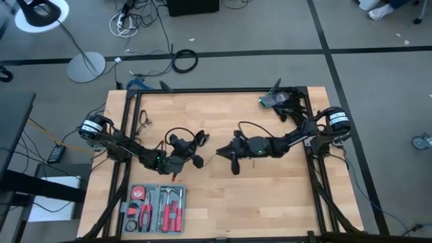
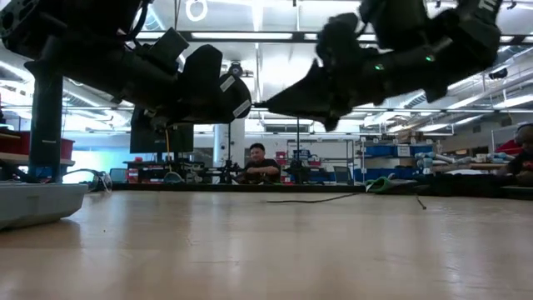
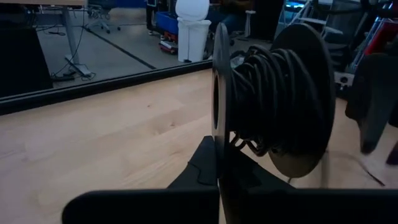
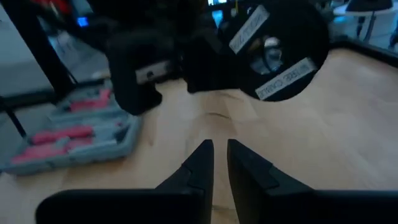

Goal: Coil cords
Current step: Coil the black wire onto the spool

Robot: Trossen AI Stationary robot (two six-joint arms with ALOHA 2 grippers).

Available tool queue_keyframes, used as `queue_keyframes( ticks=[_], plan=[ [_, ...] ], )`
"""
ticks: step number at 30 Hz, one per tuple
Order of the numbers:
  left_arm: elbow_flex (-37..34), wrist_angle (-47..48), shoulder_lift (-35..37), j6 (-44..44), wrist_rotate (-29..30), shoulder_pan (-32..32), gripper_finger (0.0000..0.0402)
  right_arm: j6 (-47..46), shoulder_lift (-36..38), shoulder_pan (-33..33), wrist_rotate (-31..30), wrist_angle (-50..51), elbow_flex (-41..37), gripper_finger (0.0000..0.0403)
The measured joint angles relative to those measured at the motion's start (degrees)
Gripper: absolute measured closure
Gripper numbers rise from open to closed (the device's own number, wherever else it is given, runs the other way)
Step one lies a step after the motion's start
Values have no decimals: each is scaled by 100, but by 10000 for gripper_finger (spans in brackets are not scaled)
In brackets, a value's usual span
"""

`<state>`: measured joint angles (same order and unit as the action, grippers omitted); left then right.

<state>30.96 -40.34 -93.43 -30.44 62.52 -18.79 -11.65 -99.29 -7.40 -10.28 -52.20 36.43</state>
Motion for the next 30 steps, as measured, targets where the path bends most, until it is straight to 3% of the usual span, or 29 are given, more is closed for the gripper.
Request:
queue_keyframes(
  ticks=[4,15,18,22,25,30],
  plan=[
    [0,-35,0,4,6,2,401,-75,0,-15,-41,-671,-376,356],
    [-2,-412,-2,20,-26,2,401,176,-37,173,-300,-872,-423,350],
    [-2,-634,-1,65,-27,2,401,274,-482,312,23,-1619,-399,345],
    [-2,-988,0,317,-54,2,401,285,-1655,484,432,-2799,23,337],
    [-2,-1115,0,330,-56,2,401,272,-2403,535,459,-3170,430,331],
    [-4,-1156,0,323,-73,2,401,278,-3012,532,736,-3563,953,318]
  ],
)
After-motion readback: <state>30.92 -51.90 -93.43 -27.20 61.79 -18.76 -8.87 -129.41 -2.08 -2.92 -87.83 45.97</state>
